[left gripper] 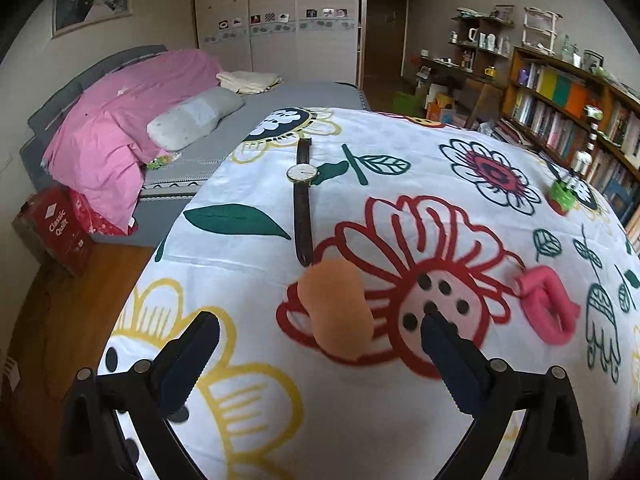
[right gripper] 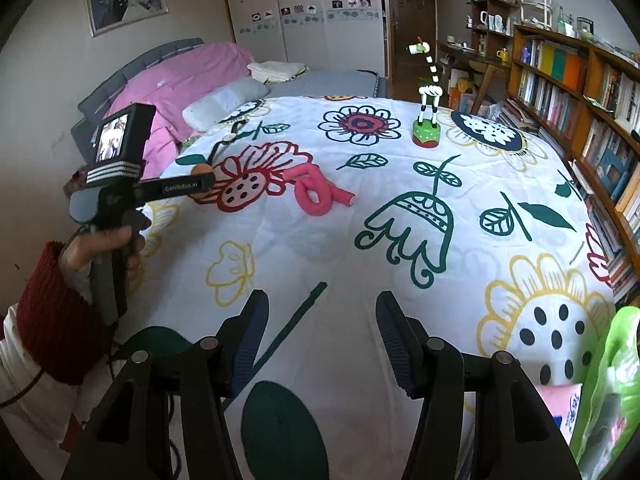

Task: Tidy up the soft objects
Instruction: 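Lower the left tool onto the orange foam egg and grasp it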

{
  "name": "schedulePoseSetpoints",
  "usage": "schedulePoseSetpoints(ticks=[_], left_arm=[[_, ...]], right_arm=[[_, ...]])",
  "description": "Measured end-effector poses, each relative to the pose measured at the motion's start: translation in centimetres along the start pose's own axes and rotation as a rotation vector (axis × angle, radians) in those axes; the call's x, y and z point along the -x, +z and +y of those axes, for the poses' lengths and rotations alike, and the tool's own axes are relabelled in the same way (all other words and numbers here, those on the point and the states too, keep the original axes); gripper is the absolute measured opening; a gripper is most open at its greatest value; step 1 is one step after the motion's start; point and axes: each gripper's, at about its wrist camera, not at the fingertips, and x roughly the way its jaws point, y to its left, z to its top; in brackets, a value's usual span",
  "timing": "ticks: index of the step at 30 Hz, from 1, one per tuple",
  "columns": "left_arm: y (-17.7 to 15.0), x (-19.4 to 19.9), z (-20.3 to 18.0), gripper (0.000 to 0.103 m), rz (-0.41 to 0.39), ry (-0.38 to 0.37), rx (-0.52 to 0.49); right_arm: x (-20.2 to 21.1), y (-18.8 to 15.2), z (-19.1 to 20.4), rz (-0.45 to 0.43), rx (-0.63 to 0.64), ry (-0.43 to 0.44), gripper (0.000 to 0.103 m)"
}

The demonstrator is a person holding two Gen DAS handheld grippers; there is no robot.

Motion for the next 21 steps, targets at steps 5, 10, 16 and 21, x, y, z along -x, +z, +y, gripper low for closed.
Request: schedulePoseSetpoints(ticks=[5,10,16,21], left_arm=[[0.6,-1.4,-0.1,0.102,0.01,0.022,-0.006],[0.9,-2.5,0.1,0.077,0.017,0.012,0.006],[0.6,-3.3,1.0,0.043,0.021,-0.074,0.031],[0.2,-2.5,0.8,0.041,0.002,-0.103,0.015]], right_arm=[[-1.6,0.6,-0.5,0.032,-0.022,-0.003,0.057],[-2.6,1.3,-0.3,0.048,0.0,-0.014,0.057],[-4.4,1.5,-0.2,0.086,0.005,-0.018,0.057],[-5.4,2.6,0.0,0.1,0.007,-0.005,0.057]])
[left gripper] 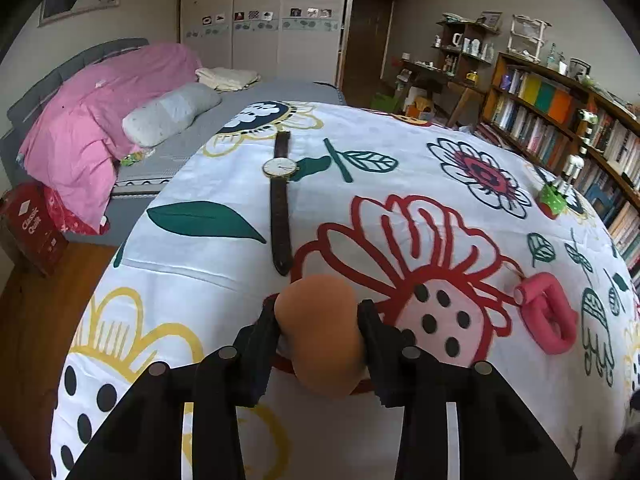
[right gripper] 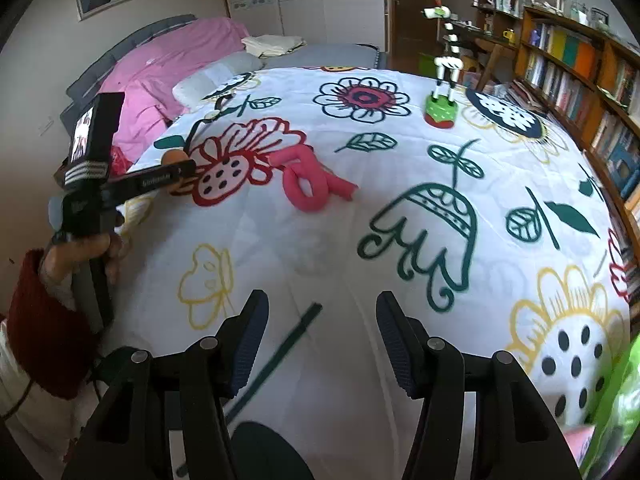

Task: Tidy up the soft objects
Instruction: 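Lower the left tool onto the orange foam egg and grasp it, then lower the right tool onto the pink foam tube and grasp it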

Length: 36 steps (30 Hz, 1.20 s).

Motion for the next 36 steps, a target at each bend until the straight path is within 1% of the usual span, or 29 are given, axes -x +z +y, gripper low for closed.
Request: schedulePoseSetpoints(ticks=[4,6,8,10,15,18,25,29,36], left_arm=[[-0.2,0.7,-0.2,0.041,-0.012,-0.028,-0.003],[-0.2,1.3,-0.3,0.041,-0.027,-0.037,-0.003],[-0.2,2.0,-0.5,0.041,-0.041,-0.052,-0.003],[-0.2,2.3,-0.7,0.041,-0.047,-0.065,-0.007],[-0.5,2.4,-1.3,0.041,-0.044,-0.079,-0.028],[-0.7,2.1,-1.4,0.041,-0.028,-0.084,-0.026],[-0.8,2.3,-1.4,0.041,-0.035,-0.087,-0.027],[-0.9,2.1,-1.5,0.041,-0.026,-0.085,-0.026],[-1.1,2.1,-1.3,0.041,-0.029,-0.082,-0.024]], right_arm=[[-1.0,1.5,0.5,0.011,0.028,0.042,0.057],[-2.3,2.3,0.7,0.047,0.038,0.08,0.057],[-3.5,3.0,0.7,0.068,0.034,0.086,0.057],[-4.5,3.7,0.8,0.077,0.037,0.083,0.057],[-6.6,6.2,0.7,0.058,0.049,0.056,0.057],[-7.8,7.4,0.7,0.067,0.054,0.068,0.058],[-9.9,9.5,1.6,0.05,0.132,0.054,0.057],[-11.1,9.9,1.7,0.072,0.159,0.034,0.057],[-11.9,9.7,1.7,0.064,0.17,0.024,0.057]])
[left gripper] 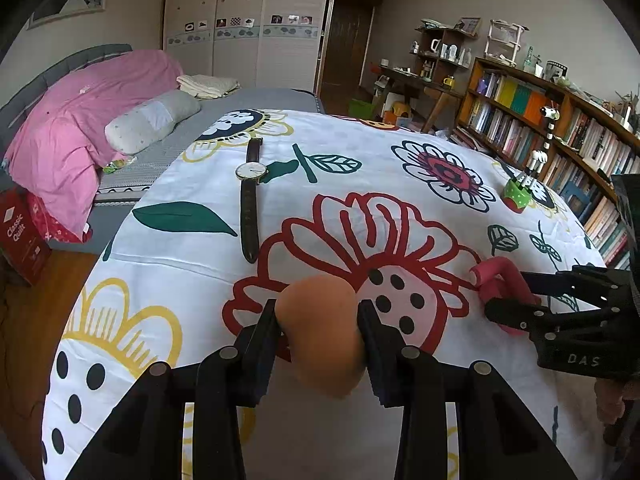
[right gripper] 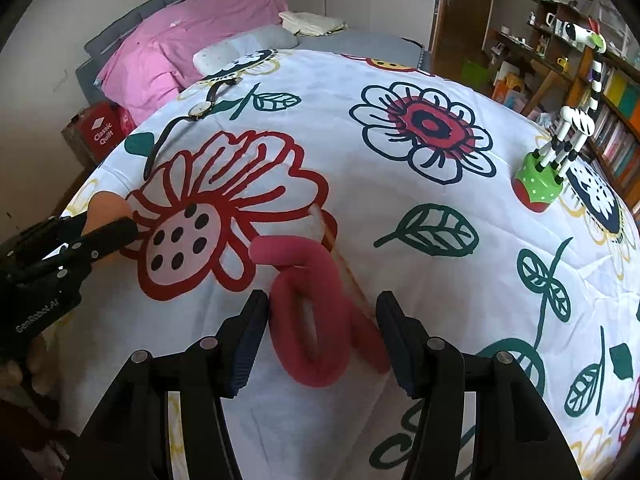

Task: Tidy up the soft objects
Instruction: 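Lower the right tool onto the pink foam tube and grasp it, then carry pink tube with right tool while left tool carries orange egg to bowl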

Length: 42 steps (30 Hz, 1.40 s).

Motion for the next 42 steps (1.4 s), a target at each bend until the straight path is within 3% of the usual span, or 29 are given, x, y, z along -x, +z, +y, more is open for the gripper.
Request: schedulePoseSetpoints(ticks=[7,24,42], left_arm=[[0.0,0.1,-0.1,0.041,-0.003,-0.005,-0.007],[-0.3,0.8,-0.8,0.041,-0.018,-0.03,-0.019],[-2.5,3.0,-5.0,0.041,-0.015,-0.113,-0.111]], right_arm=[[0.1,-0.2,0.6,-0.003,0.022,-0.03,0.055],[4.7,-4.7,1.0,0.013,-0.083,0.064,0.052],[12.3,-13.9,1.6,-0.052,-0.279,0.162,0.052]])
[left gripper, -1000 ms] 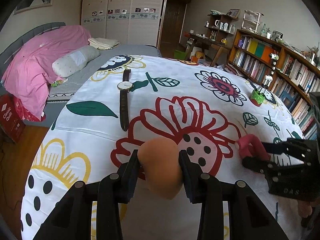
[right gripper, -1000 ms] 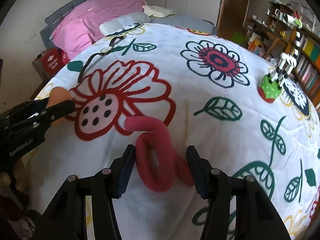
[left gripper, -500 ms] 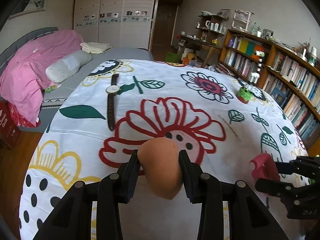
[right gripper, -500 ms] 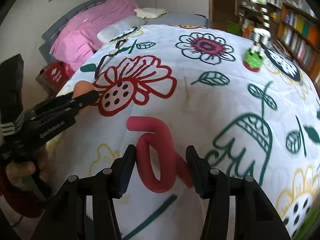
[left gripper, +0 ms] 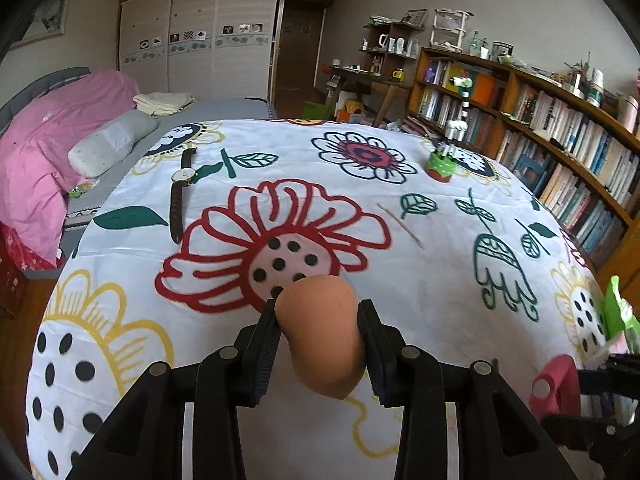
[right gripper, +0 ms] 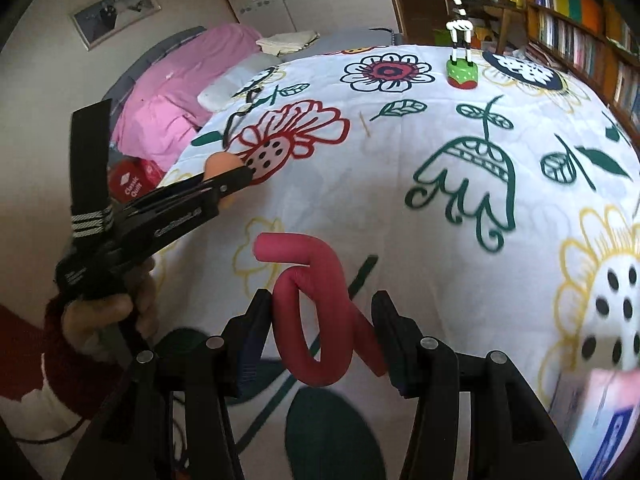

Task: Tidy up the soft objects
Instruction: 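Carry pink tube with right tool while left tool carries orange egg to bowl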

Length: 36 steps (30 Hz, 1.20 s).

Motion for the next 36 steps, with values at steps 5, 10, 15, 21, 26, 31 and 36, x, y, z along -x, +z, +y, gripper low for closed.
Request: schedulePoseSetpoints(ticks=[5,10,15,21,26,31,36], left_arm=[[-1.3,1.2,-0.7,0.041,0.004,-0.021,0.002],[-2.4,2.2,-1.5,0.041,0.011,-0.04,0.004],[-3.7,3.3,-2.5,0.041,0.017,-0.069,0.004],[-4.4,4.3,-3.9,0.041,0.016,-0.09,-0.01],[-4.6,5.2,-5.1,0.041,0.009,-0.104,-0.027],[-5.0,5.9,-6.4,0.041,0.008,-0.123,-0.04],[-5.6,6.5,-7.8,0.041,0.01,-0.15,-0.052]], right_arm=[[1.8,-2.5,0.4,-0.02,-0.007,0.019,0.052],[3.1,-4.3,0.2,-0.035,-0.038,0.04,0.052],[4.6,-5.8,0.0,-0.056,-0.049,0.05,0.052],[6.4,-7.3,-0.4,-0.085,-0.063,0.067,0.052],[7.5,-8.6,-0.5,-0.1,-0.056,0.083,0.052],[8.8,-9.8,-0.7,-0.129,-0.047,0.096,0.052],[10.0,-11.0,-1.1,-0.162,-0.052,0.09,0.052]])
